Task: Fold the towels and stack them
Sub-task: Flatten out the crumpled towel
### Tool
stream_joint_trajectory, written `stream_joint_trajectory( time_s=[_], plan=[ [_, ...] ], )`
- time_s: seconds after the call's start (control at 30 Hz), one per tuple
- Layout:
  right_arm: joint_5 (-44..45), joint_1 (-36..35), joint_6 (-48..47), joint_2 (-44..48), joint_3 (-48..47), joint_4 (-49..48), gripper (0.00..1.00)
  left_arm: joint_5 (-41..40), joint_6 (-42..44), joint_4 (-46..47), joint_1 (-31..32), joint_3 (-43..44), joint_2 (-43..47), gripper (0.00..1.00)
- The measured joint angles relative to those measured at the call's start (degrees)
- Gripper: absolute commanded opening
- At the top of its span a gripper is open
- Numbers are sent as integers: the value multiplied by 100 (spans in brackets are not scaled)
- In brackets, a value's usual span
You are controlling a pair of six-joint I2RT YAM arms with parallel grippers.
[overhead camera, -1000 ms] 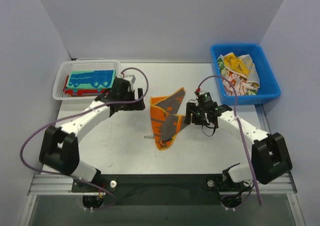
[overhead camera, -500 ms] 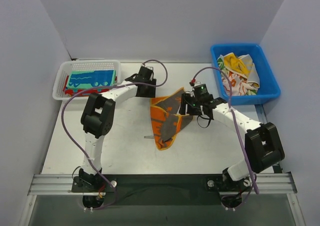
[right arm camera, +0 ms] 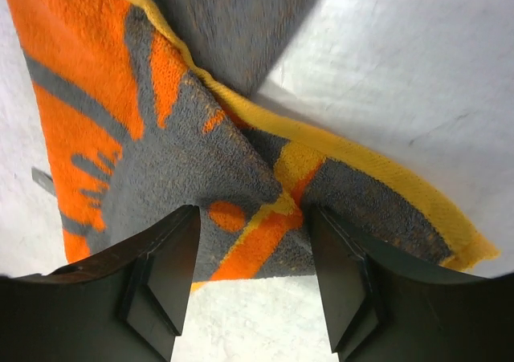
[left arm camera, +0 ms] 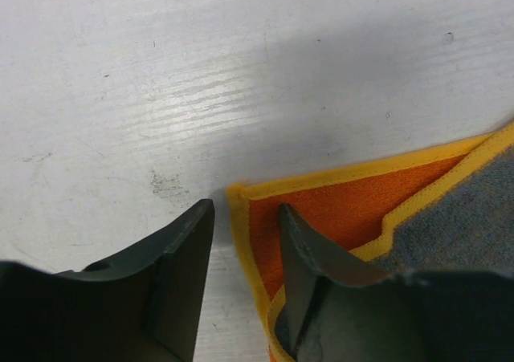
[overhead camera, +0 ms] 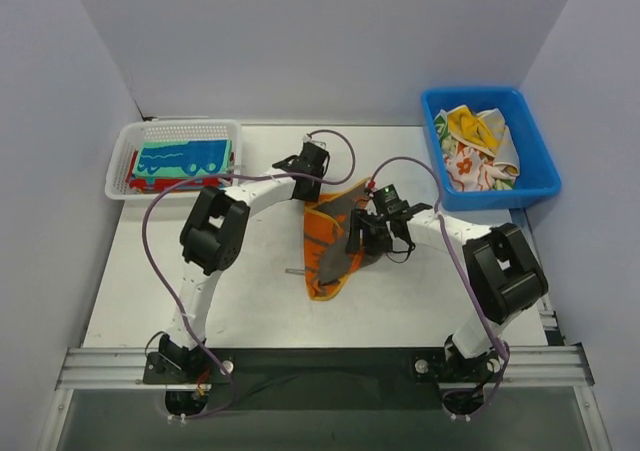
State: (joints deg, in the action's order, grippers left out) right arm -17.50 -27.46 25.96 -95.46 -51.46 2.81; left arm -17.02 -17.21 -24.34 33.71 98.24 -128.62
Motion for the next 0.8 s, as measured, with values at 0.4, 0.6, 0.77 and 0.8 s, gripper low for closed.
stream_joint_trajectory(
  time_s=[0.4, 0.6, 0.77, 0.8],
  plan=[
    [-654, -153, 273, 1270, 1222, 1147, 55, -286, -442, 481, 85, -1255, 717, 45],
    [-627, -369, 275, 2142, 1445, 1982, 57, -437, -629, 461, 114, -1799, 1102, 47],
    [155, -332, 103, 2465, 579, 2227, 59, -509, -730, 459, 125, -1950, 1204, 47],
    [330, -286, 61, 2452, 317, 2199, 59, -507, -750, 459, 125, -1952, 1204, 47]
  ],
)
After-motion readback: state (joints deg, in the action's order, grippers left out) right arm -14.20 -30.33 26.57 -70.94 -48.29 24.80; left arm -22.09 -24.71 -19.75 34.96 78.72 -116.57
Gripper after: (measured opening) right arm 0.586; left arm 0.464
